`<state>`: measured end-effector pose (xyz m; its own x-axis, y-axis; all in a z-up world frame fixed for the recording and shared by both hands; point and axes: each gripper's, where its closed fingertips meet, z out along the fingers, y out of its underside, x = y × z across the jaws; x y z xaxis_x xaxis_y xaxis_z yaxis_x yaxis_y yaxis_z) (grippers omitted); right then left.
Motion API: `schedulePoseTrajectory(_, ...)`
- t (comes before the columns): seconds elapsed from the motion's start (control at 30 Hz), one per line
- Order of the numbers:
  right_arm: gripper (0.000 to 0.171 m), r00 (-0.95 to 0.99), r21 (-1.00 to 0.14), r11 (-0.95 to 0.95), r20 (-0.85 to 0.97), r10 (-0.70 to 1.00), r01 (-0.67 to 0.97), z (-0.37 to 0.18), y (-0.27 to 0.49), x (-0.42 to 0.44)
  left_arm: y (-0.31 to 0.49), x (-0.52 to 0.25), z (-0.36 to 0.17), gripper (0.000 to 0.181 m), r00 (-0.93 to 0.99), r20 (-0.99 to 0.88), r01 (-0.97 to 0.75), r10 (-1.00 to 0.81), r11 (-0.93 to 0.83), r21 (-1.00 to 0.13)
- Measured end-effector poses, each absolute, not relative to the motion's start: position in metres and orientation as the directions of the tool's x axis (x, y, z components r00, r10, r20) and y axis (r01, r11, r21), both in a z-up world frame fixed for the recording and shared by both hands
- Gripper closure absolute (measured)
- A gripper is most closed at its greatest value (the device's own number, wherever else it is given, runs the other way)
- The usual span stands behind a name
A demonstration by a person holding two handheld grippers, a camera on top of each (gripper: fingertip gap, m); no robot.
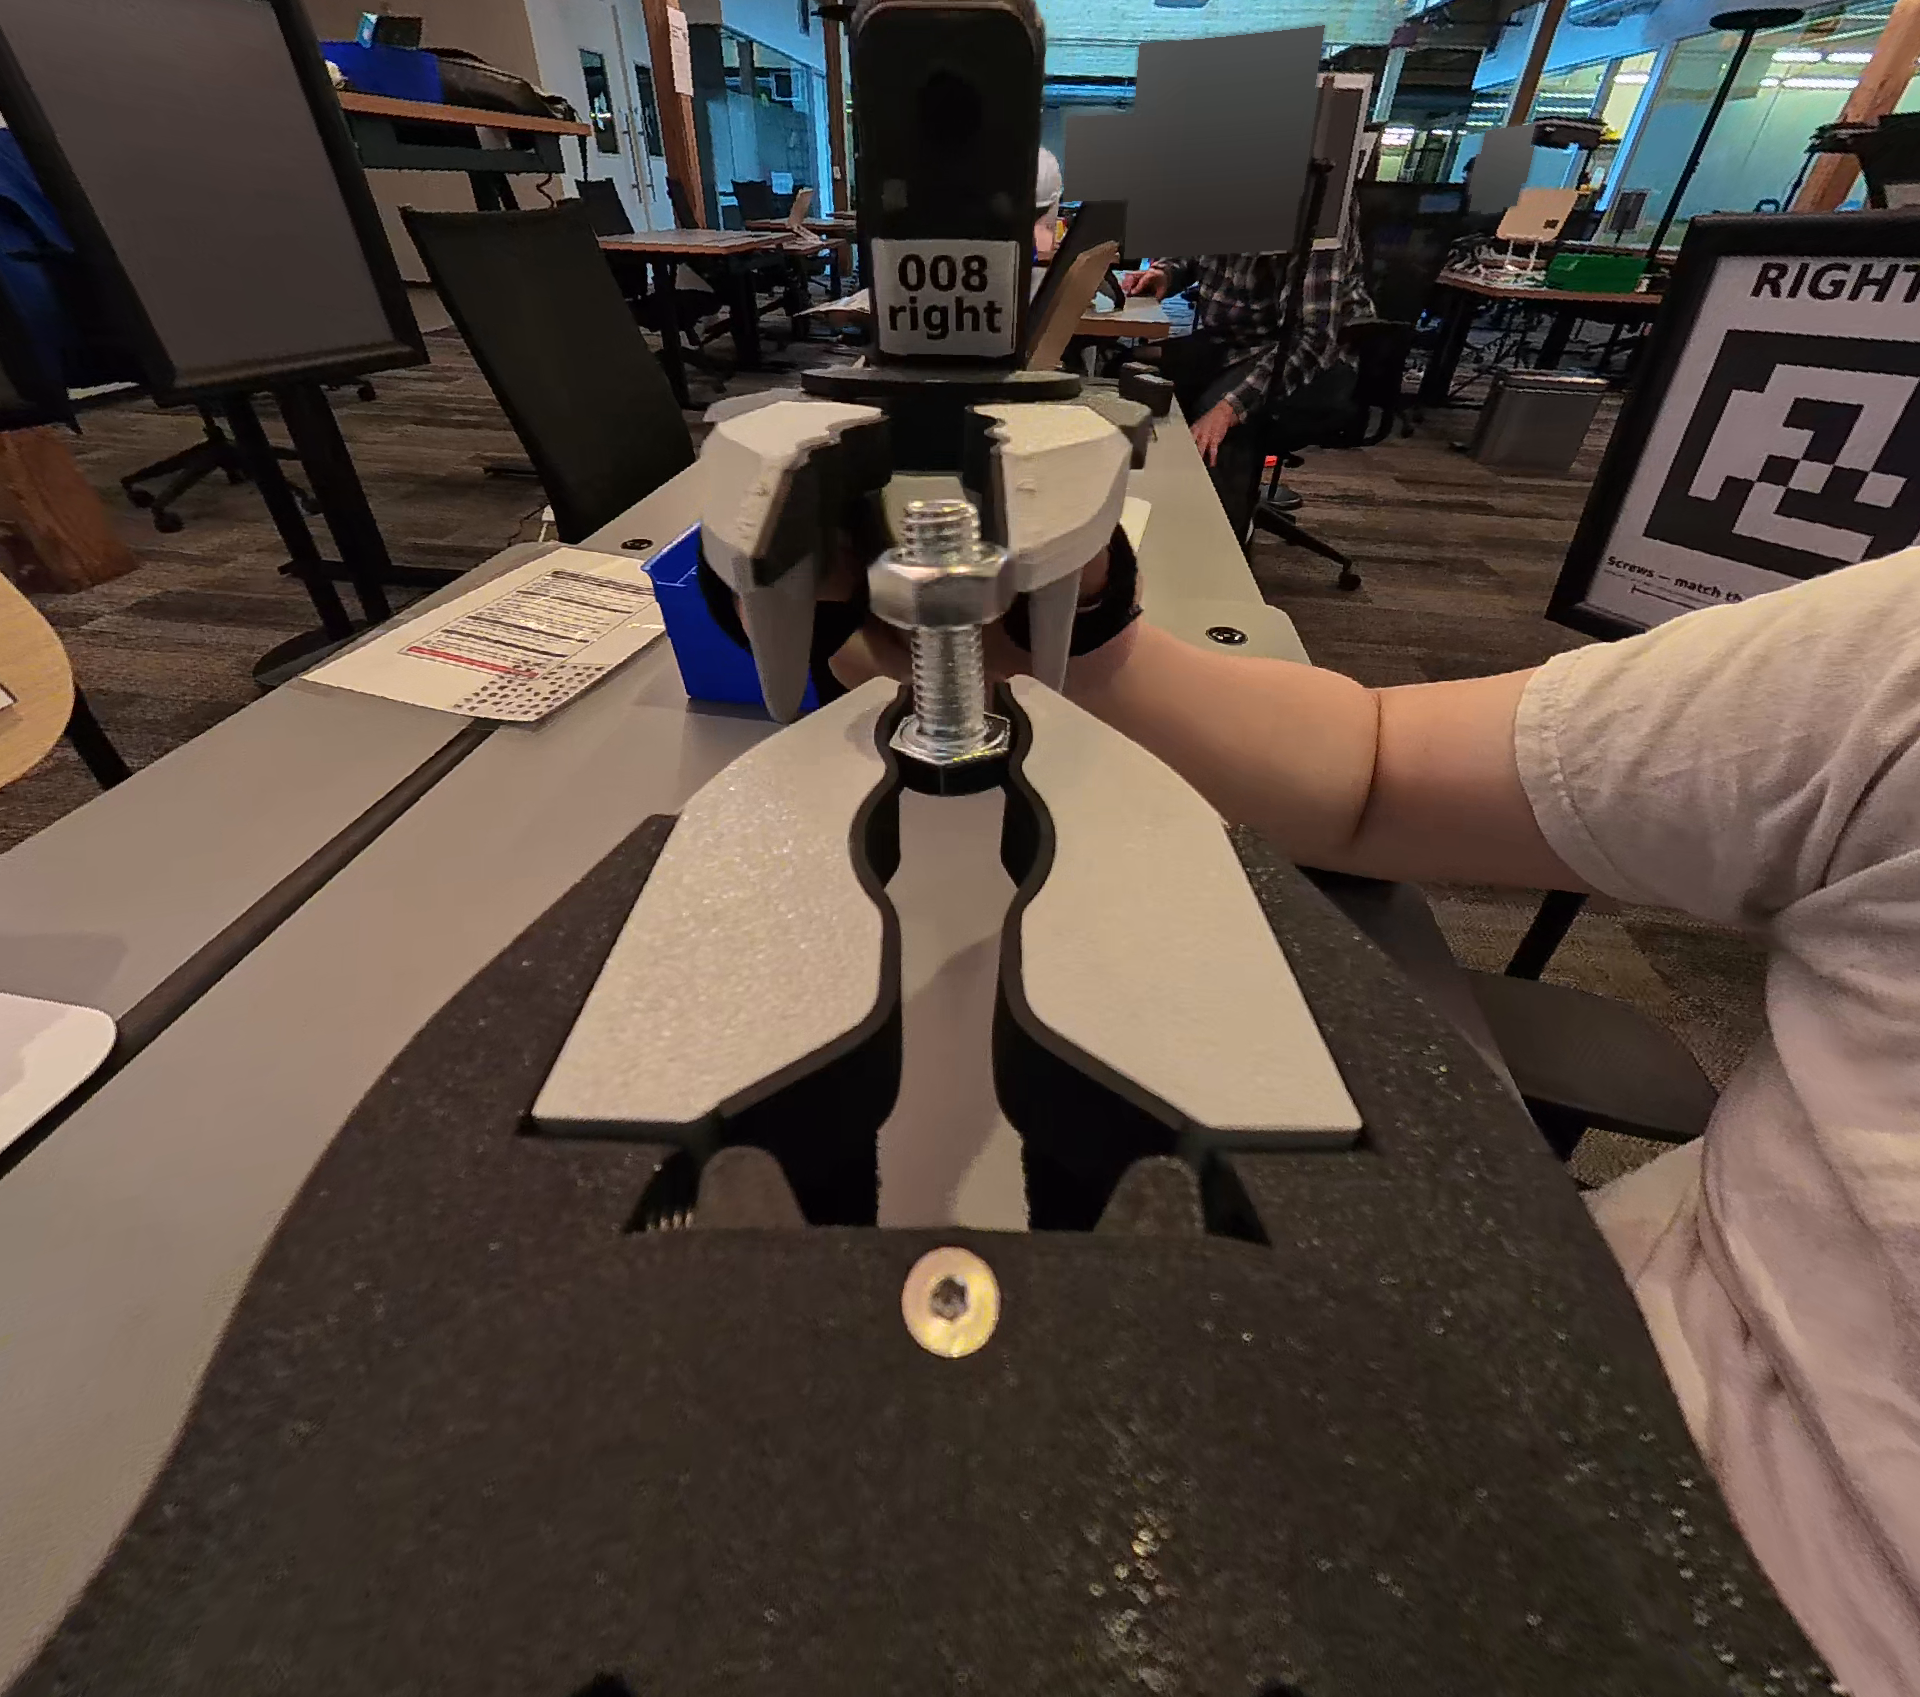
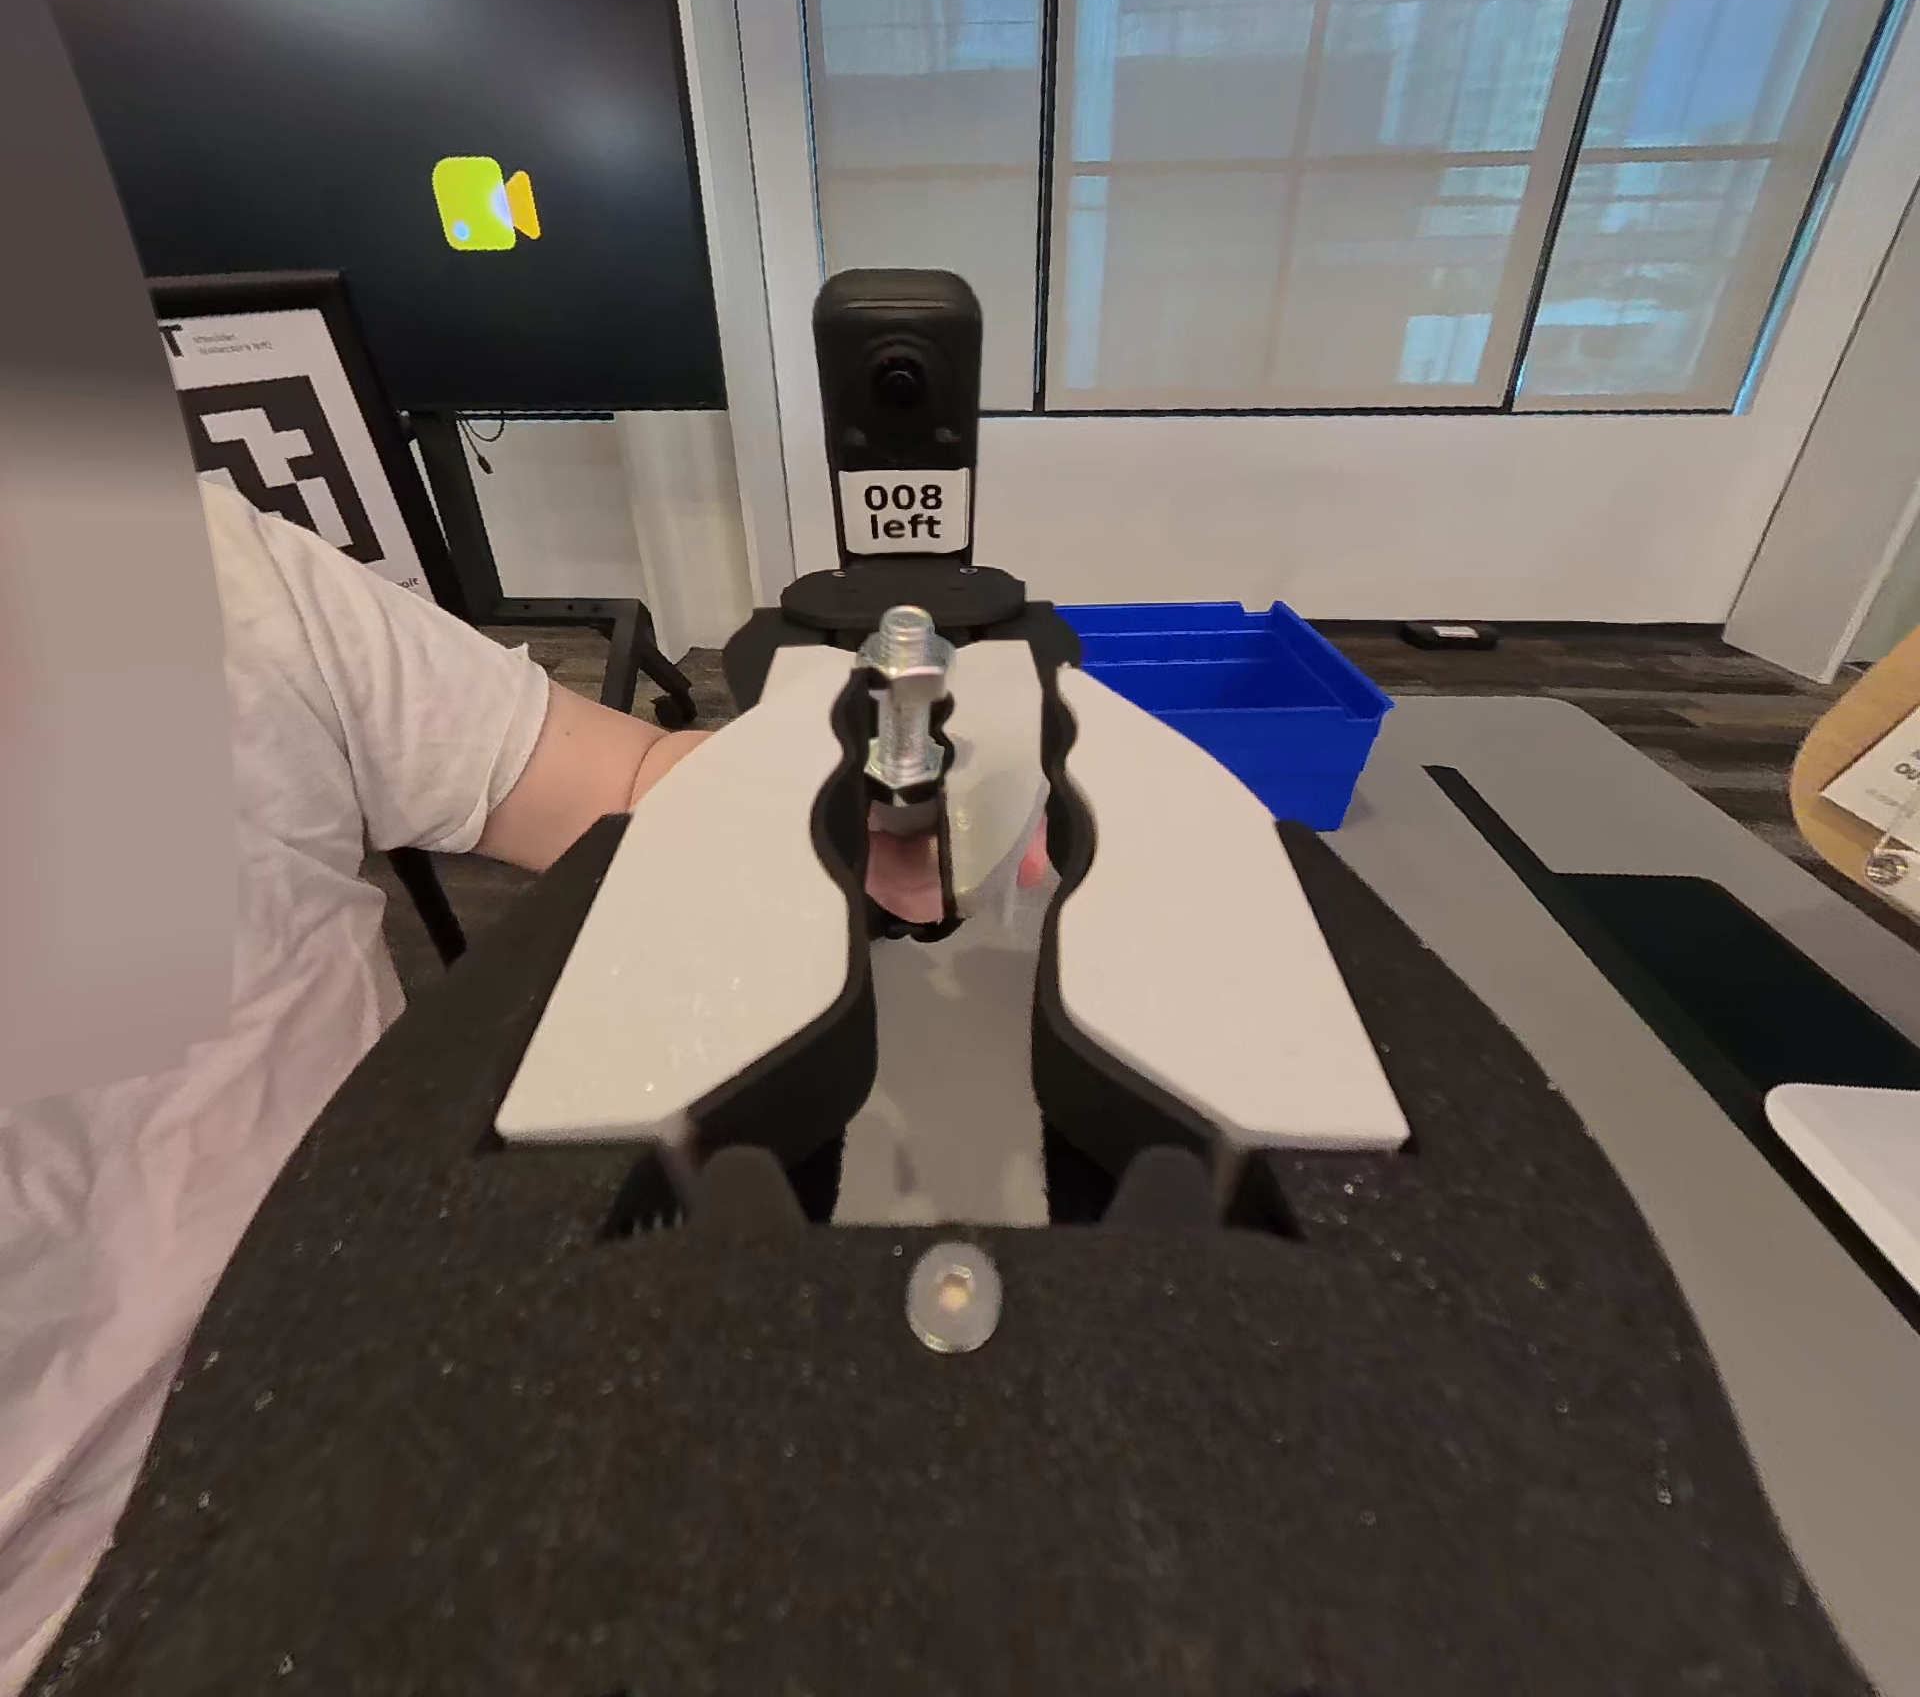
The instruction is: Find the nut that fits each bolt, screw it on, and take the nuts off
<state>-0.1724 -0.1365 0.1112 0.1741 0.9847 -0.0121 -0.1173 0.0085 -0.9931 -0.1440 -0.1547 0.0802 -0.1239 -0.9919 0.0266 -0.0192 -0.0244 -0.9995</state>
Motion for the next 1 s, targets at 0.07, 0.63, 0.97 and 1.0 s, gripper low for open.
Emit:
schedulePoseTrajectory(0.07, 0.147, 0.21, -0.991, 0.001, -0.027, 0.977, -0.132, 0.112, -0.129, -0.167, -0.156, -0.145, 0.082, 0.167, -0.133, 0.031, -0.014, -0.991, -0.029, -0.999)
schedulePoseTrajectory(0.63, 0.147, 0.131, -0.981, -0.026, -0.052, 0.99, -0.19, 0.118, -0.137, -0.164, -0.159, -0.145, 0.084, 0.167, -0.132, 0.004, -0.014, -0.991, -0.002, -1.0)
schedulePoseTrajectory(0.97, 0.141, 0.131, -0.991, 0.034, 0.018, 0.991, -0.126, 0.113, -0.147, -0.177, -0.163, -0.144, 0.083, 0.167, -0.15, 0.013, -0.016, -0.989, -0.01, -1.0)
schedulePoseTrajectory(1.0, 0.141, 0.13, -0.991, 0.021, 0.003, 0.992, -0.133, 0.113, -0.145, -0.175, -0.162, -0.144, 0.084, 0.167, -0.147, 0.015, -0.013, -0.989, -0.013, -1.0)
